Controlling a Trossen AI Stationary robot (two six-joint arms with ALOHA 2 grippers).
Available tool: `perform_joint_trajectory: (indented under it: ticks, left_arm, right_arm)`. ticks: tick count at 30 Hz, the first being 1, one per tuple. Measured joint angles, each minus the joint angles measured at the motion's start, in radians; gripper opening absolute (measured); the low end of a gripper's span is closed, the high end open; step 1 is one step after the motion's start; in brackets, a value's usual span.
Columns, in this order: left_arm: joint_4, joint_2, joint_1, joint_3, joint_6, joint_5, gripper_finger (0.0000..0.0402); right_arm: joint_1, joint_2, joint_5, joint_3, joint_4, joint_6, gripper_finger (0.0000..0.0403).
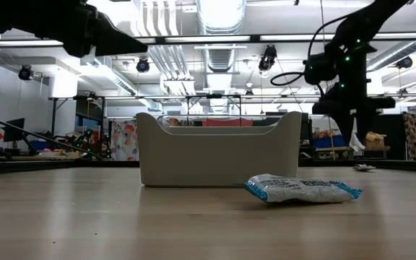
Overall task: Organize candy in baskets
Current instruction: Put the brown chocolate bar into the yellow bin
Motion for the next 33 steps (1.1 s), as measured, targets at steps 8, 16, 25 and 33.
perform_joint_trajectory:
  ticks: [8, 16, 25, 33]
  left_arm:
    - [0.006, -0.023, -0.002, 0.025, 0.091, 0.000, 0.0000]
    - [0.005, -0.016, -0.001, 0.024, 0.065, 0.001, 0.0000]
    - [0.004, -0.015, -0.001, 0.023, 0.040, 0.001, 0.0000]
    - [0.004, -0.015, -0.001, 0.023, 0.012, 0.001, 0.0000]
  right_arm:
    - [-0.033, 0.081, -0.080, -0.023, 0.026, 0.030, 0.0173]
    - [-0.017, 0.235, -0.100, -0.084, 0.118, 0.041, 0.0173]
    - [-0.015, 0.310, -0.119, -0.094, 0.169, 0.032, 0.0065]
    - [-0.005, 0.226, -0.105, -0.095, 0.170, 0.023, 0.0032]
